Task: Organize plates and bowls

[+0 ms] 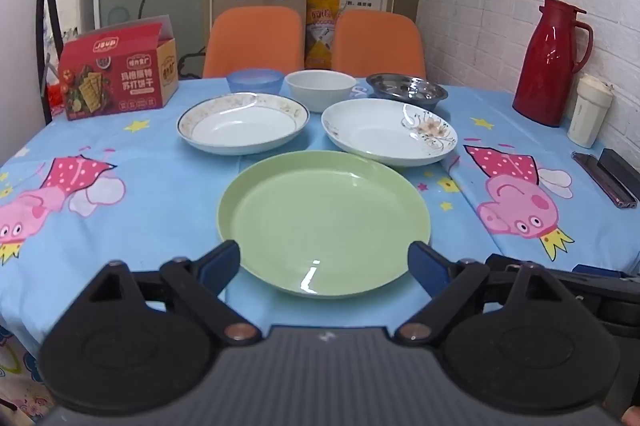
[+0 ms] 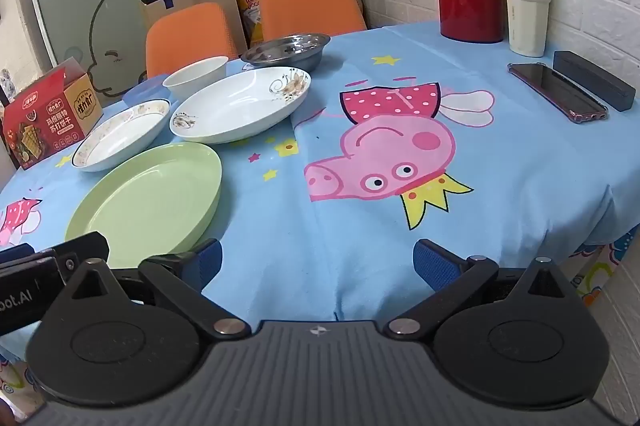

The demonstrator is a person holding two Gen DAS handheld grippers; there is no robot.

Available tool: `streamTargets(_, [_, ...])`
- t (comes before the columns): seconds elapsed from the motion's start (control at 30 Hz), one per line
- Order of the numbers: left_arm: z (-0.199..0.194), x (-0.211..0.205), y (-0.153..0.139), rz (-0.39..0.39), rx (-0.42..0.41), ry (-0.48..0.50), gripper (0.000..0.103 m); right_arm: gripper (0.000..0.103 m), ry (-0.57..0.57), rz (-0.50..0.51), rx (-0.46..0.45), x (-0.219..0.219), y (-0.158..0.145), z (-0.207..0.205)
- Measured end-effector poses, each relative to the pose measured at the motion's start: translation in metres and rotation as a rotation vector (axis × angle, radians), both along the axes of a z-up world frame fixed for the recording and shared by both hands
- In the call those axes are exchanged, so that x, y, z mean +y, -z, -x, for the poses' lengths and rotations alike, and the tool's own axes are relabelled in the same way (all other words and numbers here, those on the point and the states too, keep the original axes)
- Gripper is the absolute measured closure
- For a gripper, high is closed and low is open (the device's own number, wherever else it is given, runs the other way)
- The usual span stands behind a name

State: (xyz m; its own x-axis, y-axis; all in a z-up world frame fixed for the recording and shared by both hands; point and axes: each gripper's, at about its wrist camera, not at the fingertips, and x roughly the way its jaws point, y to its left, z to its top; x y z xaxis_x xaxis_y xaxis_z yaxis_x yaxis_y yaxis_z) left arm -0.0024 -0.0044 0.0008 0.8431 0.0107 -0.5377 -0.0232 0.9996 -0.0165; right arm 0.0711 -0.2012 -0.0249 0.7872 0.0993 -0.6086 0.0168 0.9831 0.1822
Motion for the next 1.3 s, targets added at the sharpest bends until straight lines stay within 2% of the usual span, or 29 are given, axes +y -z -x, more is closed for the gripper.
streamTargets(0.07, [-0.004, 0.009, 0.004, 0.039, 0.022, 0.002, 0.014, 0.000, -0.001, 0.000, -0.001, 0.000, 0.000, 0.000])
streamTargets(0.13, [-0.003, 0.011, 0.003, 0.043, 0.017, 0.003, 0.014, 0.000, -0.001, 0.001, 0.002, 0.000, 0.001, 0.000])
streamTargets(1.3, [-0.005, 0.010, 0.002, 0.046, 0.025, -0.004, 0.014, 0.000, -0.019, 0.013, 0.004, 0.013, -0.001, 0.000])
